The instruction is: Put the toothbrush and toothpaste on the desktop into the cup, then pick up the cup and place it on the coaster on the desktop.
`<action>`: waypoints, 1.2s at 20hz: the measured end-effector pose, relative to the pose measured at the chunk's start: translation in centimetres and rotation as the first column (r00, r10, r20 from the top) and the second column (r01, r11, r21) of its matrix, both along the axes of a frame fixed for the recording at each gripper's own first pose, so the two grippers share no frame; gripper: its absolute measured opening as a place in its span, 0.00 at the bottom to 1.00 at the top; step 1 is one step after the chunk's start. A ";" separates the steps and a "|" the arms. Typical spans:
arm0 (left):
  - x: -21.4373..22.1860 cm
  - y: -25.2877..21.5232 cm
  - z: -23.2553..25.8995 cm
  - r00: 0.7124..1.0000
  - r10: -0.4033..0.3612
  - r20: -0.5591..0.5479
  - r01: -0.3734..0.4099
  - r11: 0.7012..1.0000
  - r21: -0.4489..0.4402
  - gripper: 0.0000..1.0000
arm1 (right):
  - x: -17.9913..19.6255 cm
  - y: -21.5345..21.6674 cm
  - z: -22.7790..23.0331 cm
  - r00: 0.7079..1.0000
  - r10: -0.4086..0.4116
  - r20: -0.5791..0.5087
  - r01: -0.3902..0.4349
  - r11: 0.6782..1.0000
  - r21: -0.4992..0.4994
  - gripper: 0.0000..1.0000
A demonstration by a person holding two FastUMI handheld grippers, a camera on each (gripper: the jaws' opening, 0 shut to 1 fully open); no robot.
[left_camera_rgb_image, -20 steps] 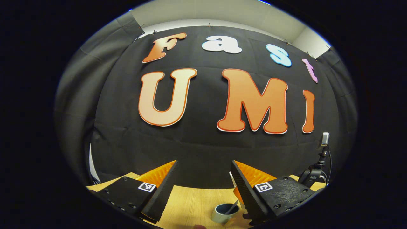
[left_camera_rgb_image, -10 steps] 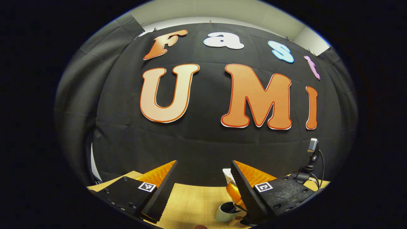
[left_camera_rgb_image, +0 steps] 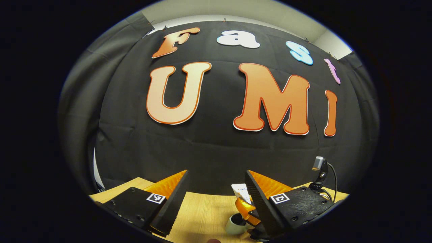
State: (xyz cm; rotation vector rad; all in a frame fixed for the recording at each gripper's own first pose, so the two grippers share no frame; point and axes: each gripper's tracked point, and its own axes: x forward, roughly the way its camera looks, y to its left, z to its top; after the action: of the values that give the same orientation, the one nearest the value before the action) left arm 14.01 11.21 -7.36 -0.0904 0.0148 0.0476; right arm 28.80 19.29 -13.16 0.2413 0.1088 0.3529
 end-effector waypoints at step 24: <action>-0.6 -1.6 -1.4 0.994 -0.052 -0.093 0.046 0.997 -0.064 0.97 | -7.6 -7.2 5.6 0.991 -0.135 -0.008 0.130 0.964 -0.233 0.80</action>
State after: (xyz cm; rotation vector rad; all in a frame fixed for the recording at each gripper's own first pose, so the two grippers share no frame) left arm 13.44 9.56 -8.80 -0.1494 0.1133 0.0022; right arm 21.21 12.05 -7.60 0.0211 0.1553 0.2013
